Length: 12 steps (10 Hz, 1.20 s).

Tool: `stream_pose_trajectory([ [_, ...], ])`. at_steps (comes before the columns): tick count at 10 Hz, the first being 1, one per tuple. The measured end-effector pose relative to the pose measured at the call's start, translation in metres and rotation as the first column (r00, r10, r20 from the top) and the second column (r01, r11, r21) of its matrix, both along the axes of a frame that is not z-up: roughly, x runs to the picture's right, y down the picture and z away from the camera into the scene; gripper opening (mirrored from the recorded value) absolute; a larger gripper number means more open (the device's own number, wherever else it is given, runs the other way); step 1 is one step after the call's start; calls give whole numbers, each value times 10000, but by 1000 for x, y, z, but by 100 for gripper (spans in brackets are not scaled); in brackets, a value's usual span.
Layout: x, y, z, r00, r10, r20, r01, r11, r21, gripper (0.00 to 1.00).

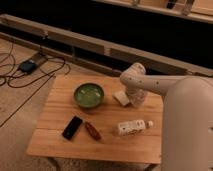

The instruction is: Place the ceramic cup in the ceramic bowl

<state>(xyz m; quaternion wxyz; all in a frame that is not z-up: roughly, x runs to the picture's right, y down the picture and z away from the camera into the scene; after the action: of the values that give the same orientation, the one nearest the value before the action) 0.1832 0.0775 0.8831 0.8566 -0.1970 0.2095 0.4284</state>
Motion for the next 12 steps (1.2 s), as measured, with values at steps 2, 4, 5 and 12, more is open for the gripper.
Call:
stream_pose_trajectory([
  [2,-7,-14,-8,9996,-261,78,259,9994,238,2],
  [4,-22,-39,-17,9953,-954,185,942,9939,571,0],
  [5,-35,-52,-20,9897,-1397,316,1371,9879,731,0],
  [12,-179,-97,-18,8792,-3795,2881,3462,9242,1609,0],
])
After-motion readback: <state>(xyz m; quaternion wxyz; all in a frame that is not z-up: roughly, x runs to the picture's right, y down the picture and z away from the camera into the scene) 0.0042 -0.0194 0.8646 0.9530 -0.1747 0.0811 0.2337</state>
